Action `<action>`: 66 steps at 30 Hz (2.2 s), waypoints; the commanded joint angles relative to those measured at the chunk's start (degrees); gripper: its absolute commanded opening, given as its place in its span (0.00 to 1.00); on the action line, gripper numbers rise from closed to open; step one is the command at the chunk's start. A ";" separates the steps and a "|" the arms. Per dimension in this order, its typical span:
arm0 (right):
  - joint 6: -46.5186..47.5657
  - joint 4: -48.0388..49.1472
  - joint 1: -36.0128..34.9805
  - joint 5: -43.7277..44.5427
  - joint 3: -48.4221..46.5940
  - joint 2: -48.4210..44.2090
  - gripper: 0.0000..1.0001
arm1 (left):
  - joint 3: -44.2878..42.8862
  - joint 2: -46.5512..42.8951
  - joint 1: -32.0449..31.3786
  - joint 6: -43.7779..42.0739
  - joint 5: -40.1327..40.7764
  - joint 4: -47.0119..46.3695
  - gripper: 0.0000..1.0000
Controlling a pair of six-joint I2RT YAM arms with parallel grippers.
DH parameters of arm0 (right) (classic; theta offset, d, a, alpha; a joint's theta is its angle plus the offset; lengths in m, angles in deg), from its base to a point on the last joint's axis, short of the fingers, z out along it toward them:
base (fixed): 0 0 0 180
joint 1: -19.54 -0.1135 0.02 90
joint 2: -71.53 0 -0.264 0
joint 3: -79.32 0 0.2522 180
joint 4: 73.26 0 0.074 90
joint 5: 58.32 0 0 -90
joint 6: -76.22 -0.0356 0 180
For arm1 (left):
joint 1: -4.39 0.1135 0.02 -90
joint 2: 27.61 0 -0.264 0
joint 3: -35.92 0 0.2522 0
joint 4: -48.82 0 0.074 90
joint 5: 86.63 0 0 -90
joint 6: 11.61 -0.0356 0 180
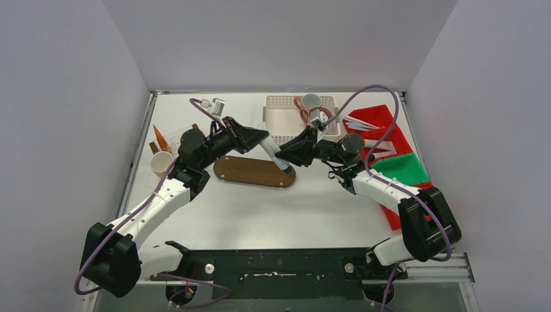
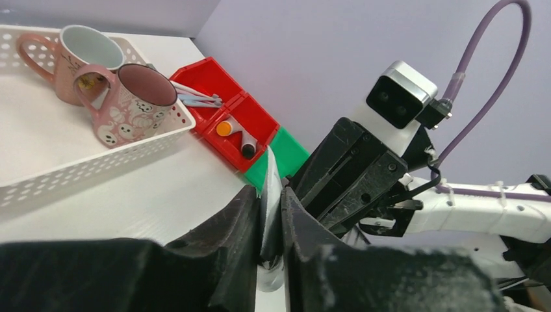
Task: Prepare toiletry sets of a toothbrush and toothpaste on the tray
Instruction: Pick up the toothpaste from the storage box.
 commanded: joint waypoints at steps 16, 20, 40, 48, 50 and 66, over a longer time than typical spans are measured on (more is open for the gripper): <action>21.38 -19.66 1.20 8.41 -3.40 -8.33 0.63 | -6.40 -7.01 0.19 -17.91 12.95 13.21 0.00; 25.63 -26.26 2.96 13.02 -3.03 -12.99 0.75 | -8.36 -8.12 0.52 -22.56 18.20 17.92 0.00; 35.68 -44.16 10.36 50.23 5.37 -39.67 1.00 | -11.95 -6.66 12.05 -33.83 37.02 23.78 0.00; 38.82 -44.53 10.49 65.47 12.07 -48.96 1.00 | -12.21 -3.55 16.18 -36.49 43.70 18.80 0.00; 39.33 -42.70 10.55 68.21 14.62 -50.96 1.00 | -12.16 -2.61 17.40 -36.85 44.63 17.43 0.00; 41.82 -36.41 10.55 70.91 22.69 -58.67 1.00 | -10.47 7.61 25.32 -36.75 47.03 5.51 0.00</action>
